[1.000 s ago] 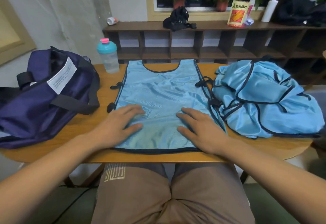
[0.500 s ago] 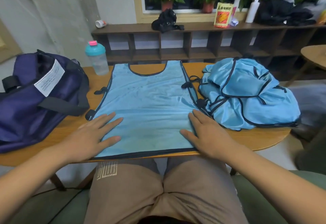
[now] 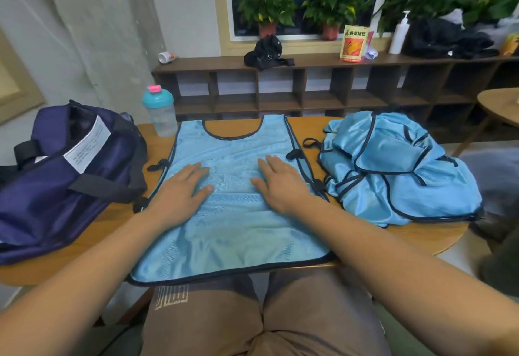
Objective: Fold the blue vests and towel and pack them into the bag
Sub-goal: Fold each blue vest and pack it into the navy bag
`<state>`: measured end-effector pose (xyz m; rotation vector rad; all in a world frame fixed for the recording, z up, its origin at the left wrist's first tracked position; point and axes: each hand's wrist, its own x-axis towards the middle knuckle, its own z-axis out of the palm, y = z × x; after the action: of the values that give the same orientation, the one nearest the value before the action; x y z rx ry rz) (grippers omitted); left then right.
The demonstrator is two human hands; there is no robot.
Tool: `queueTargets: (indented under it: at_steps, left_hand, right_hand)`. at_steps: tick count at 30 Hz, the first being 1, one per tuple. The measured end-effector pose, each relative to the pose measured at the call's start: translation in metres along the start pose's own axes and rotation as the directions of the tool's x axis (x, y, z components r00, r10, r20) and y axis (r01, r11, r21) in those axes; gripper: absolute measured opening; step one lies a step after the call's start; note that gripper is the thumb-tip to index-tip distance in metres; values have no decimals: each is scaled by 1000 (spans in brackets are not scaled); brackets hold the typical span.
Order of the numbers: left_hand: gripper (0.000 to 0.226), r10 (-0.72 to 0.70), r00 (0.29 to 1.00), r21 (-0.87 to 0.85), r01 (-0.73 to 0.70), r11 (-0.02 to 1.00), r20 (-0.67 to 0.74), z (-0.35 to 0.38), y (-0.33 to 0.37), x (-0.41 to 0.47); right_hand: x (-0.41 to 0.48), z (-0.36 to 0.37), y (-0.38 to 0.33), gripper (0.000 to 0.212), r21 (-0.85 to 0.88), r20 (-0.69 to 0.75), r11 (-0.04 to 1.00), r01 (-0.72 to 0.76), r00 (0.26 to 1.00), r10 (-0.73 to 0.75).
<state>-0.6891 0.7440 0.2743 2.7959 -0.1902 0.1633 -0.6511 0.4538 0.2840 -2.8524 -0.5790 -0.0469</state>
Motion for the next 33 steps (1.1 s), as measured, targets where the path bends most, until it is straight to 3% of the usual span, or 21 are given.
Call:
queueTargets:
  at_steps: [3, 6, 13, 20, 27, 33]
  left_hand:
    - [77, -76, 990, 49, 71, 996, 118, 5, -8, 0]
    - [80, -72, 990, 96, 61, 994, 120, 3, -12, -4]
    - [75, -105, 981, 64, 96, 993, 160, -12, -12, 8]
    - [29, -96, 995, -19, 96, 995, 35, -43, -11, 71]
    - [24, -126, 990, -32, 124, 992, -65, -56, -19, 152]
    - [13, -177, 976, -60, 171, 983, -125, -45, -35, 223]
  right_hand:
    - [5, 4, 25, 84, -72, 83, 990, -118, 989, 124]
    - [2, 0, 44, 90, -99, 70, 971, -217, 972, 225]
    - [14, -10, 34, 97, -226, 92, 933, -280, 948, 306]
    - [68, -54, 22, 58, -228, -1, 968, -100, 995, 103]
    - [155, -90, 43, 47, 9, 14, 990, -139, 990, 139]
    - [223, -92, 75, 37, 26, 14, 978, -208, 978, 208]
